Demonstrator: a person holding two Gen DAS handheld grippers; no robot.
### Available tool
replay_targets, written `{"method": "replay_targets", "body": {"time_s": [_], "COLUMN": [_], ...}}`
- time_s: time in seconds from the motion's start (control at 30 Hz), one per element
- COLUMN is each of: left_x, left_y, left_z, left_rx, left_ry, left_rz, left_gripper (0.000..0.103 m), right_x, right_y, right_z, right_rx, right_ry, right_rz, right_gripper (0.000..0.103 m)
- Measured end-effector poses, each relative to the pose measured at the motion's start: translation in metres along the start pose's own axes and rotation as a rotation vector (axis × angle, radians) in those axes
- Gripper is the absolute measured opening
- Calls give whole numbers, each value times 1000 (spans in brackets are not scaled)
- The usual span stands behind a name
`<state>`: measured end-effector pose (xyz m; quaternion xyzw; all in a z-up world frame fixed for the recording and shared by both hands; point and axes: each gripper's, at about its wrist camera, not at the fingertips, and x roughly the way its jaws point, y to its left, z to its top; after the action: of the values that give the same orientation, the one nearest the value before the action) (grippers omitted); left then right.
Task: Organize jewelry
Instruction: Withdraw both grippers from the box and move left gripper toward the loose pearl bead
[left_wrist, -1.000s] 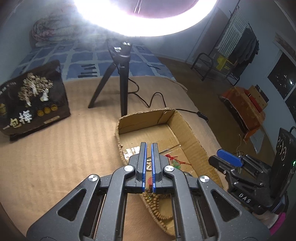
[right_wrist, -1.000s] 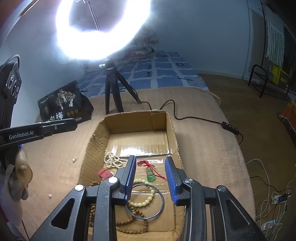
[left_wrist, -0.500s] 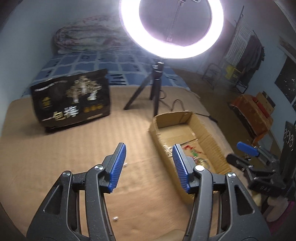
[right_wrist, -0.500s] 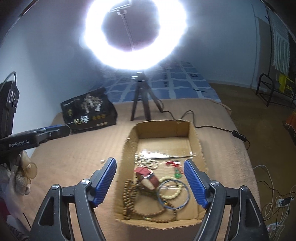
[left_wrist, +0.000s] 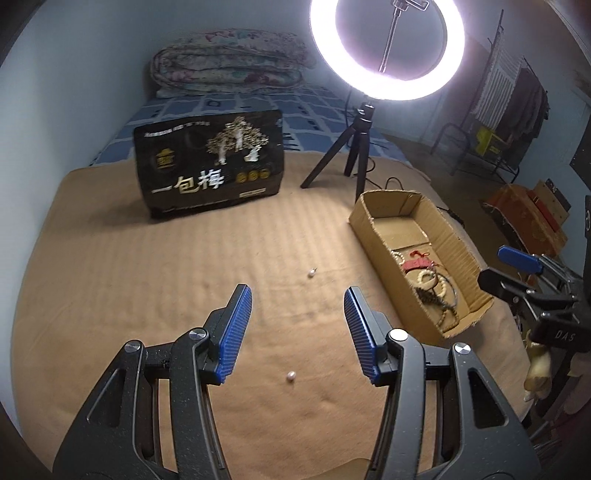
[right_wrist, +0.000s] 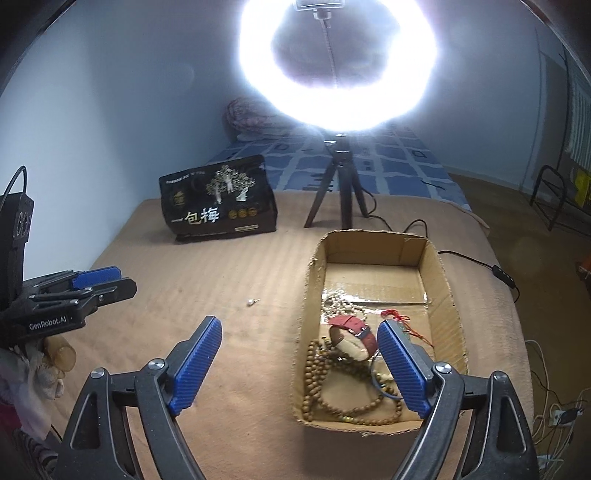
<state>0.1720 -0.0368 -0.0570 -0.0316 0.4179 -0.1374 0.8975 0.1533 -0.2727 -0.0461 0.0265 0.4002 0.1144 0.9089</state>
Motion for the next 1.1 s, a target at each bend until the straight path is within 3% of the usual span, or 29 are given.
{"method": "replay_targets", "body": {"time_s": [0.53, 0.87, 1.1], "left_x": [-35, -30, -20], "left_y": [-5, -2, 13], "left_z": [-34, -46, -53], "left_rx": [113, 167, 134], "left_ry": [-39, 7, 62], "left_rz": [64, 81, 46], "left_gripper": [53, 58, 58], "right_x": [-6, 10, 20], "right_y": [11, 24, 30], "right_z": [2, 4, 7], "right_rx": [71, 40, 54], "right_ry": [-43, -23, -28], "right_rz": [11, -3, 0], "right_gripper": [94, 94, 94]}}
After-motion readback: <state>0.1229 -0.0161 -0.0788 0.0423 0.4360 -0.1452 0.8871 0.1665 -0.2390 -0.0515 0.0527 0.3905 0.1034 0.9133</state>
